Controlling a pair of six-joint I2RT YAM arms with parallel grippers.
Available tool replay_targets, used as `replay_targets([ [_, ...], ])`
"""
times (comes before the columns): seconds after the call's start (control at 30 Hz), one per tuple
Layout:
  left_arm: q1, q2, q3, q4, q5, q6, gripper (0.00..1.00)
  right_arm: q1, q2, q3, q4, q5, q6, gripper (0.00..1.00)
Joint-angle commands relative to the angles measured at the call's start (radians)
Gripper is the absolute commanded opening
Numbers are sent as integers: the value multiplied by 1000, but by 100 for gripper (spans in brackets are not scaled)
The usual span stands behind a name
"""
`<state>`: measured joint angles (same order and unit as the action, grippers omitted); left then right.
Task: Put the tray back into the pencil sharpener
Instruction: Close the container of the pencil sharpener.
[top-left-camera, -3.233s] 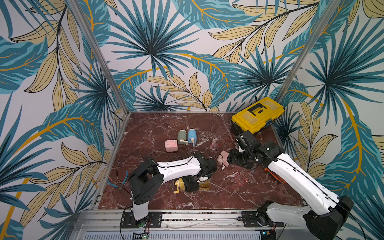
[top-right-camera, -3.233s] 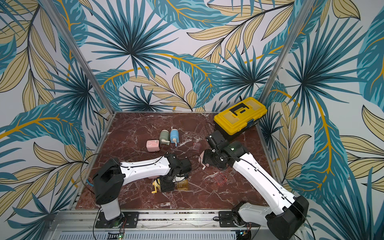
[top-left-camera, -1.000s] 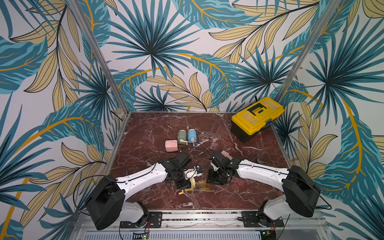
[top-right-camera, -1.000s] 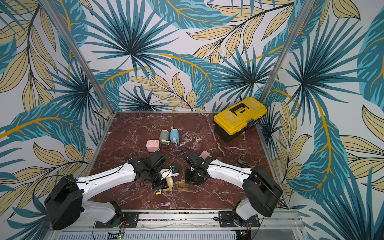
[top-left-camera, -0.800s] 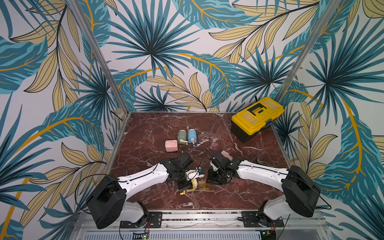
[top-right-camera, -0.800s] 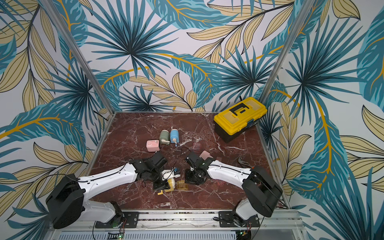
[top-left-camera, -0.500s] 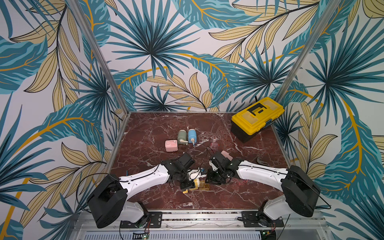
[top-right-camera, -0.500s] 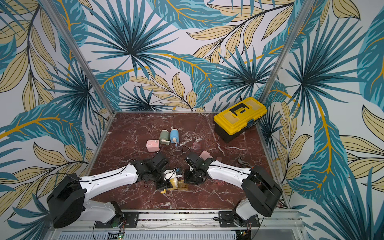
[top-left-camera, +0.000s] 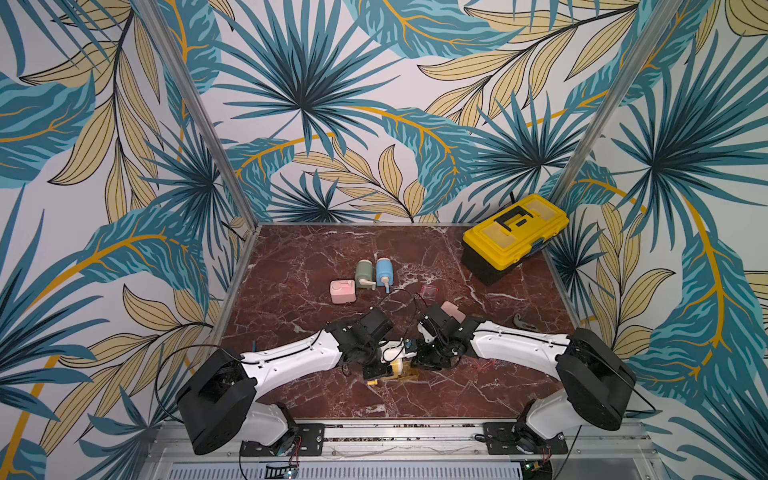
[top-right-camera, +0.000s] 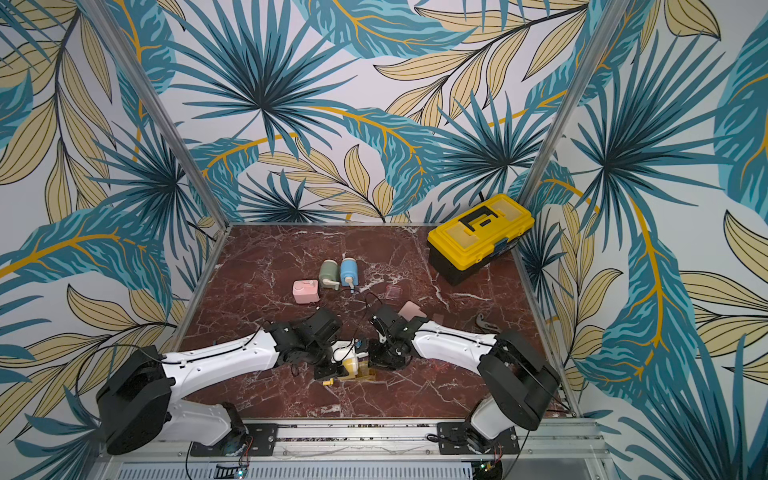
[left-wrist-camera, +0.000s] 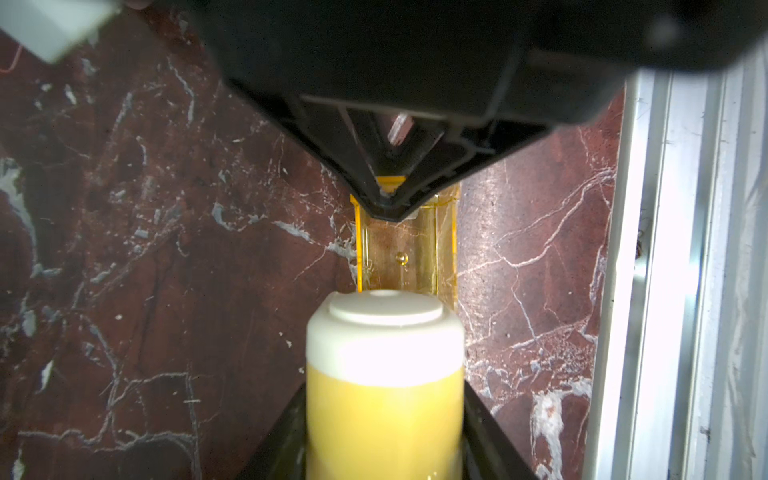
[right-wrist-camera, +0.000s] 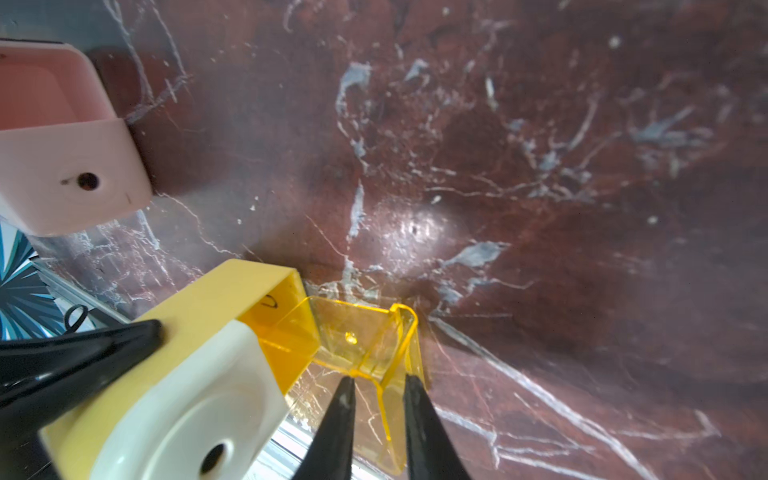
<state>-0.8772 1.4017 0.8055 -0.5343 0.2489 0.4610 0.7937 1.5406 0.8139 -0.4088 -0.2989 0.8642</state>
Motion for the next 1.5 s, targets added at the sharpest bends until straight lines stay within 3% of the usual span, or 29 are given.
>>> replay_targets([
  [0.0, -21, 37, 6, -5, 29, 12, 44, 4, 16, -19, -4, 6, -1, 22],
  [1.03, -37, 72, 24, -21, 14, 39, 44, 36, 53, 16, 20, 3, 31, 13],
  [1.47, -37, 51, 0, -21, -8, 47, 44, 35, 73, 35, -50, 44, 52, 10],
])
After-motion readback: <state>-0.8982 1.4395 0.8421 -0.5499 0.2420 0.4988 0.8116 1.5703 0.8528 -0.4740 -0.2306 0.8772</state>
